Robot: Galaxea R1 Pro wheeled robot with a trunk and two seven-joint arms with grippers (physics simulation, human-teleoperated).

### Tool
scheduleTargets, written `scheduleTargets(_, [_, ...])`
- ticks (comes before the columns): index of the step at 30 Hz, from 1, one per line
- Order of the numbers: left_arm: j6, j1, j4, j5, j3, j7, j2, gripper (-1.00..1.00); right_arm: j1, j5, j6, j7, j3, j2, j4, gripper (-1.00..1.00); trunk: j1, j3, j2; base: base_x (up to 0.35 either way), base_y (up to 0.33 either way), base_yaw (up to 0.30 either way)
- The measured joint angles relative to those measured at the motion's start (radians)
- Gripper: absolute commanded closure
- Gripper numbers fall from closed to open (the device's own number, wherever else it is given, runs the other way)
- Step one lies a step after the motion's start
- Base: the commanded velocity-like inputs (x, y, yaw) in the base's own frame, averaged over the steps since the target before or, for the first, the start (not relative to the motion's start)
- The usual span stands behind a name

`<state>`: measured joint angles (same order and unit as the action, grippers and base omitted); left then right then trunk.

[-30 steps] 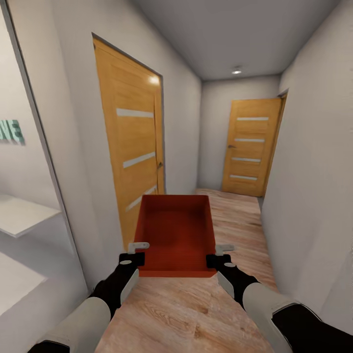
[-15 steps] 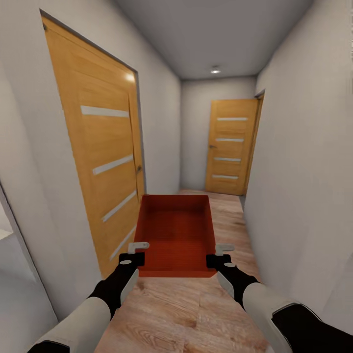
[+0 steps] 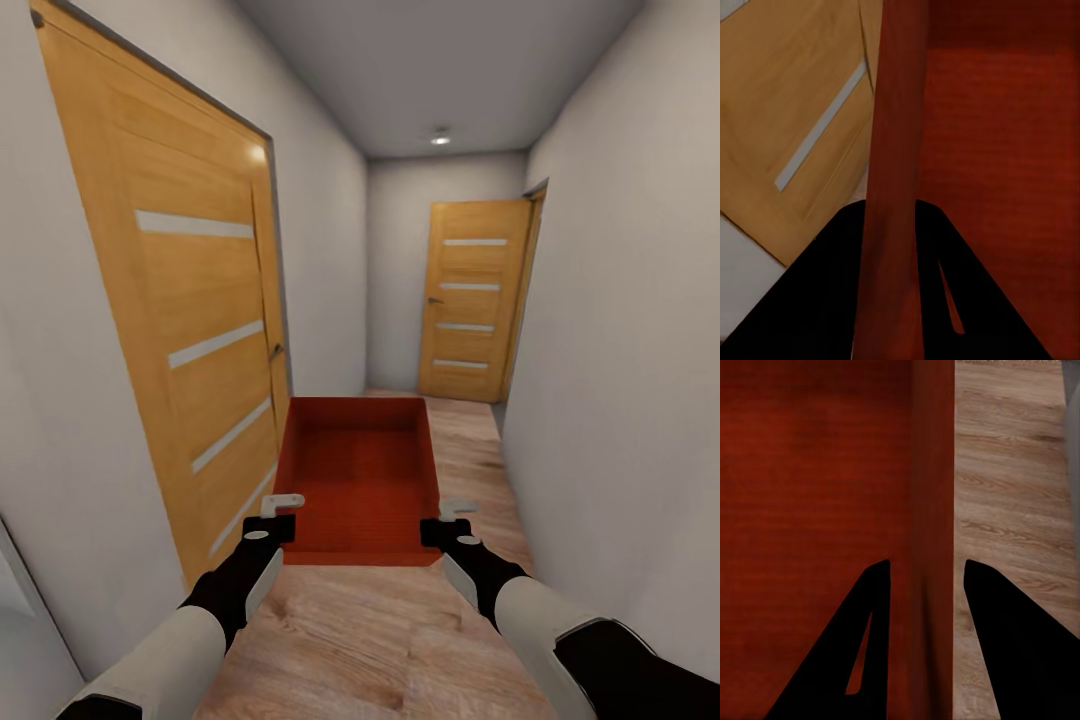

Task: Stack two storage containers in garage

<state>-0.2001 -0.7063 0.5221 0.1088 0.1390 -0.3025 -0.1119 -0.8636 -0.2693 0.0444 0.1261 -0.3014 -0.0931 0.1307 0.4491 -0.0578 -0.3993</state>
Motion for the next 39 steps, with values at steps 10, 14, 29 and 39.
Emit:
scheduleTargets(10, [-0.002,0.000,0.000,0.000,0.000,0.000,0.000,1.00,0.000,0.000,-0.002,0.000,0.000,0.000,0.000,1.00,0.000,0.000,0.000,0.321,0.000,0.000])
scheduleTargets(14, [-0.003,0.000,0.000,0.000,0.000,0.000,0.000,1.00,0.000,0.000,-0.003,0.000,0.000,0.000,0.000,1.00,0.000,0.000,0.000,0.321,0.000,0.000])
scheduleTargets(29, [-0.005,0.000,0.001,0.000,0.000,0.000,0.000,1.00,0.000,0.000,-0.004,0.000,0.000,0.000,0.000,1.00,0.000,0.000,0.000,0.321,0.000,0.000])
scheduleTargets(39, [-0.005,0.000,0.000,0.000,-0.001,0.000,0.000,1.00,0.000,0.000,-0.004,0.000,0.000,0.000,0.000,1.00,0.000,0.000,0.000,0.320,0.000,-0.170])
